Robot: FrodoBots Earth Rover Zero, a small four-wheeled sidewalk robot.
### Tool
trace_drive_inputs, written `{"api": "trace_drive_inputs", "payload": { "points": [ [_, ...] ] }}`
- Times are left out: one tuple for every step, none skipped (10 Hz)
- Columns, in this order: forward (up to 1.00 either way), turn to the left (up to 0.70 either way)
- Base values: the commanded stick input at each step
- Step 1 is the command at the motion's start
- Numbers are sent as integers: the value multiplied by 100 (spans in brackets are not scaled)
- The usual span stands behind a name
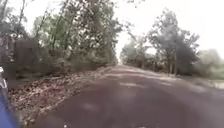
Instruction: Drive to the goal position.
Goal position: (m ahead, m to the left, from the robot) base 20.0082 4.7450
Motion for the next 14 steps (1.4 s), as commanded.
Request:
{"api": "trace_drive_inputs", "payload": {
  "points": [
    [70, -3],
    [70, -3],
    [70, -3],
    [70, -3],
    [70, -3],
    [70, -3],
    [70, -3],
    [70, -3],
    [70, -3],
    [70, -3],
    [70, -3],
    [70, -3],
    [70, -3],
    [70, -3]
  ]
}}
